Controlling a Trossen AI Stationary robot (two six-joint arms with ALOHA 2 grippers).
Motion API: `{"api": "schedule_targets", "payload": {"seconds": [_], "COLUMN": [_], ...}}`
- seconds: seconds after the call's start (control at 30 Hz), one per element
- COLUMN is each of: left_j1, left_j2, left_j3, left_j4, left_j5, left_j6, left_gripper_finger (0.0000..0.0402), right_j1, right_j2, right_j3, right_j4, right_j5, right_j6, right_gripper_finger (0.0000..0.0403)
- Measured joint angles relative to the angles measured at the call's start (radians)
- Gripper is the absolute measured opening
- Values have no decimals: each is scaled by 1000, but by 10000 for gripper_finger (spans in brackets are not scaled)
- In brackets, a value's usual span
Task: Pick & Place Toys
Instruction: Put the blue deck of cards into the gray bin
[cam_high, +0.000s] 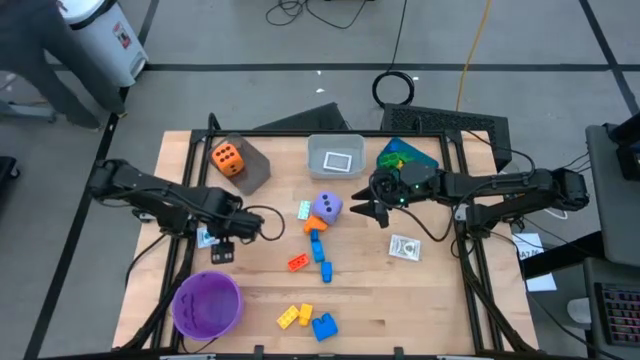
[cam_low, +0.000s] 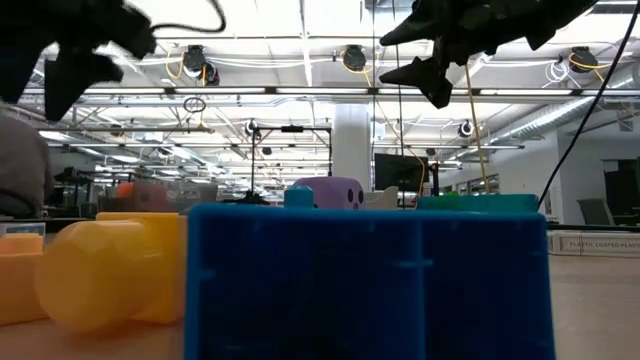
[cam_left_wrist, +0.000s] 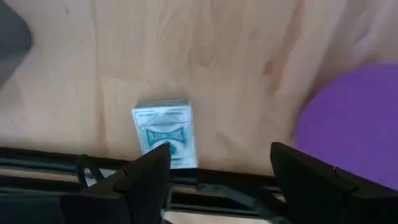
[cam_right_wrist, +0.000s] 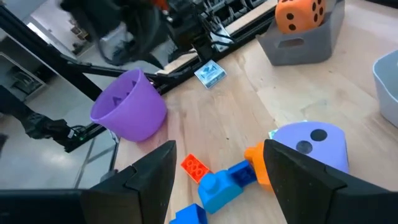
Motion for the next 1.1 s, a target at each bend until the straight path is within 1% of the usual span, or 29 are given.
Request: {"api": "schedule_targets", "payload": {"seconds": [0.17, 0.3, 0.37, 0.43, 0.53, 0.6, 0.8, 0.87, 1.1], "left_j1": [25, 48, 63, 73, 80, 87, 114, 120, 122], "left_j2": [-45, -74, -79, -78, -93, -92, -94, -93, -94], "left_j3": [-155, -260, -284, -290, -292, -301, -301, -301, -301], "left_j4": [18, 47, 60, 78, 136, 166, 167, 163, 159], "left_j5": [18, 36, 36, 28, -22, -25, -27, -27, -20], "left_j6": [74, 78, 72, 86, 107, 113, 10, 1, 76], "left_gripper_finger": [282, 282, 282, 282, 282, 282, 282, 282, 283], "right_j1": [0, 0, 0, 0, -6, -10, -16, -16, -18], "right_j2": [0, 0, 0, 0, 0, 0, 0, 0, 0], "right_j3": [0, 0, 0, 0, 0, 0, 0, 0, 0], "right_j4": [-1, -2, -2, -2, -2, -2, -2, -2, -2], "right_j5": [0, 0, 0, 0, 0, 1, 3, 3, 3], "right_j6": [-5, -5, -4, -5, -5, -5, -5, -8, -41], "right_gripper_finger": [233, 233, 233, 233, 233, 233, 233, 233, 233]}}
